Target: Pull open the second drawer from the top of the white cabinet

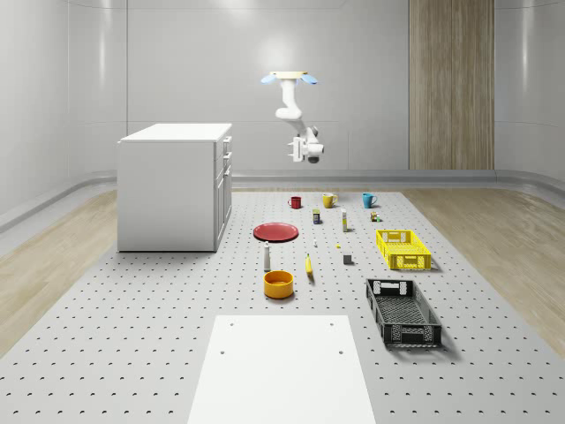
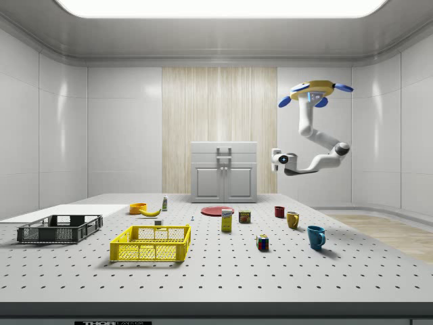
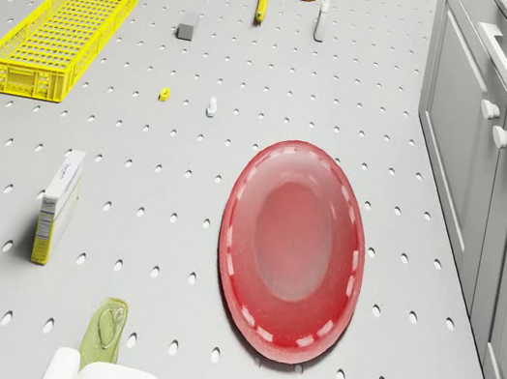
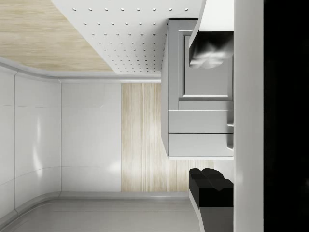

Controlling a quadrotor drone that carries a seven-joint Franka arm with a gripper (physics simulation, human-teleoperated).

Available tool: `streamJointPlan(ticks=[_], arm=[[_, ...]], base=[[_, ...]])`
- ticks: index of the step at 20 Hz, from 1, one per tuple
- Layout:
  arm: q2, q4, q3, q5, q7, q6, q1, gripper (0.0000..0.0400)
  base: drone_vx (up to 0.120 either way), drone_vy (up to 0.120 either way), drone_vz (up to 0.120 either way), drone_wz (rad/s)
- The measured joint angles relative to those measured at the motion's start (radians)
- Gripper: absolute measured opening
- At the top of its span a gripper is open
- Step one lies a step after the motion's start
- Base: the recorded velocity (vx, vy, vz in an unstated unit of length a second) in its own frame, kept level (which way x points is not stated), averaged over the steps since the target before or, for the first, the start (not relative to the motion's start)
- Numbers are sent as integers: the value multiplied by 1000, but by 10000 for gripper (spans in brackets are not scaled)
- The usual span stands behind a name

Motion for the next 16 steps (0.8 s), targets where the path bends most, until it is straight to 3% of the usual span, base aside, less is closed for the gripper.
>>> streamJointPlan(ticks=[7,16], arm=[[-24,-3,-9,-18,15,22,24,305],[-52,-7,-18,-40,33,47,51,305]], base=[[120,-120,0,0],[120,-4,0,0]])
